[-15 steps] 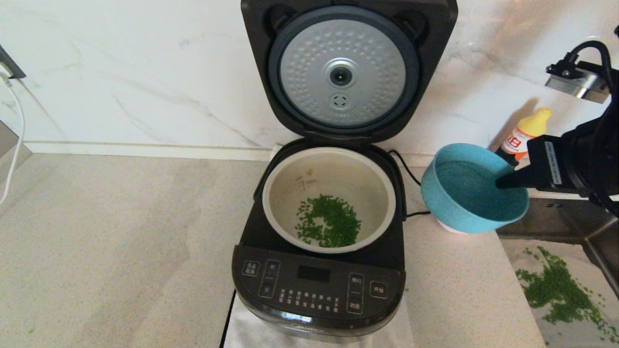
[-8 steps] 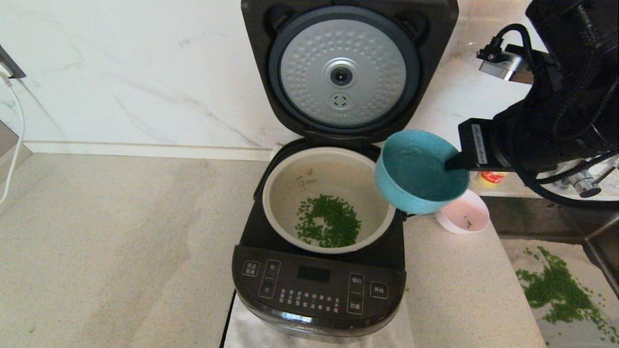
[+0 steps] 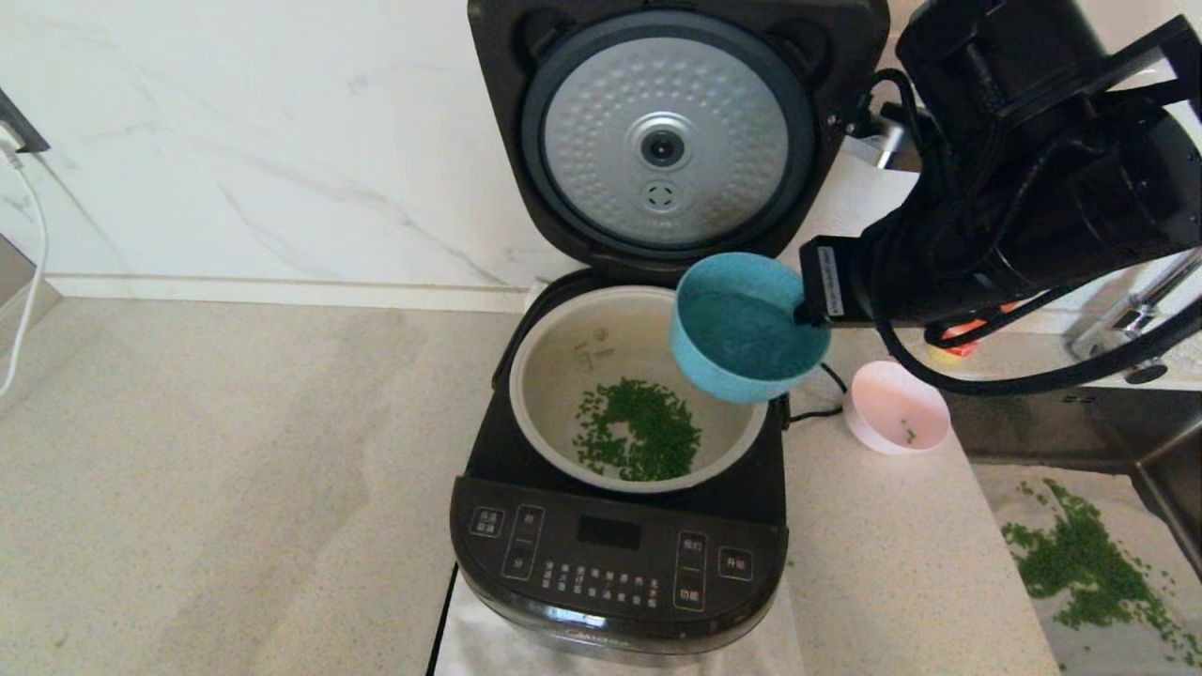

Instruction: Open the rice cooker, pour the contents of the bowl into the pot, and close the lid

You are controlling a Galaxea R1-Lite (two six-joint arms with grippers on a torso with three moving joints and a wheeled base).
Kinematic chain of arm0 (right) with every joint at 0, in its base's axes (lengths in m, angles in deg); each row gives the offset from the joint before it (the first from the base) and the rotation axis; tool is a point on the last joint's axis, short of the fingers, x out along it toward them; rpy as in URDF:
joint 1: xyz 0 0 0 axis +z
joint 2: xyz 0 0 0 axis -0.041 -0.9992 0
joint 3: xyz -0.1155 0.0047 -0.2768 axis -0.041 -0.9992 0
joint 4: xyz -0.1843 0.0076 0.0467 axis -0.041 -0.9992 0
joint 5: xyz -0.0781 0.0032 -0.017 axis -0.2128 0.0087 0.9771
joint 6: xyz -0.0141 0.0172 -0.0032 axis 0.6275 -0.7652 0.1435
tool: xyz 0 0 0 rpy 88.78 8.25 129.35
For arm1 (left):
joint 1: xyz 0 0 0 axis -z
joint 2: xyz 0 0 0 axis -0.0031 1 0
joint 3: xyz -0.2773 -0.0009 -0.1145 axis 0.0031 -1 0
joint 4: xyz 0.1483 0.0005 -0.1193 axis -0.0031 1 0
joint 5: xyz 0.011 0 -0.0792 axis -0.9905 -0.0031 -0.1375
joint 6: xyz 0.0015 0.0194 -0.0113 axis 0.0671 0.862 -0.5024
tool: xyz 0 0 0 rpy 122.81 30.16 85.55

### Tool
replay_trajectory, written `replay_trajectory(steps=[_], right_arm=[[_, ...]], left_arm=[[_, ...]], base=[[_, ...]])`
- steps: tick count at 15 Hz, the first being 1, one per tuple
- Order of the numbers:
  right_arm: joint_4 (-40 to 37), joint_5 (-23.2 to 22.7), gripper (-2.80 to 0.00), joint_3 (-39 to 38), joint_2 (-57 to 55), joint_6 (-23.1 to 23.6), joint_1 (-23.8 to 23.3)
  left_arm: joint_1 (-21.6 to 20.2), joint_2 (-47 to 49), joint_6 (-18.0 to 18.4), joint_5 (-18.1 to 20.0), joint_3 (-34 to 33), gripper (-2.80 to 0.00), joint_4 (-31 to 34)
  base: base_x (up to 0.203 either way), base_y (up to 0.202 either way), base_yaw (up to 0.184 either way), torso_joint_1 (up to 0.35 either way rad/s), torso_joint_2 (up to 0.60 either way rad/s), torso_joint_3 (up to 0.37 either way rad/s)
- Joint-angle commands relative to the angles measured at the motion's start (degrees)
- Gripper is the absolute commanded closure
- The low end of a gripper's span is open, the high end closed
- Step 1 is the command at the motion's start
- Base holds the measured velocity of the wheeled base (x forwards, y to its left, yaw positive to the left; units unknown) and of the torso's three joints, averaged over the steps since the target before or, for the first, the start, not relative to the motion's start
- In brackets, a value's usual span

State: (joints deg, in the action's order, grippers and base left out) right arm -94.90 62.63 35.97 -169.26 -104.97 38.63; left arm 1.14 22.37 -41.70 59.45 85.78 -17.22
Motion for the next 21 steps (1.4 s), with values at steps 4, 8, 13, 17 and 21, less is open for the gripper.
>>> replay_trajectory(steps=[4,8,13,17,21], right_arm=[[2.8,2.2,0.00,0.1,-3.3,-0.1,1.9],[5.9,5.7,0.00,0.1,-4.4,-0.1,5.1],[8.9,9.9,0.00,0.3,-6.2,-0.1,8.1],[12.2,14.0,0.00,0.3,-8.0,0.0,9.2],[15.2,15.6,0.00,0.2,-9.6,0.0,9.1]], left_arm=[[0.0,0.1,0.0,0.0,0.0,0.00,0.0],[0.0,0.1,0.0,0.0,0.0,0.00,0.0],[0.0,0.1,0.0,0.0,0.0,0.00,0.0],[0.0,0.1,0.0,0.0,0.0,0.00,0.0],[0.0,0.1,0.0,0.0,0.0,0.00,0.0]], base=[[0.000,0.000,0.000,0.000,0.00,0.000],[0.000,0.000,0.000,0.000,0.00,0.000],[0.000,0.000,0.000,0.000,0.00,0.000],[0.000,0.000,0.000,0.000,0.00,0.000],[0.000,0.000,0.000,0.000,0.00,0.000]])
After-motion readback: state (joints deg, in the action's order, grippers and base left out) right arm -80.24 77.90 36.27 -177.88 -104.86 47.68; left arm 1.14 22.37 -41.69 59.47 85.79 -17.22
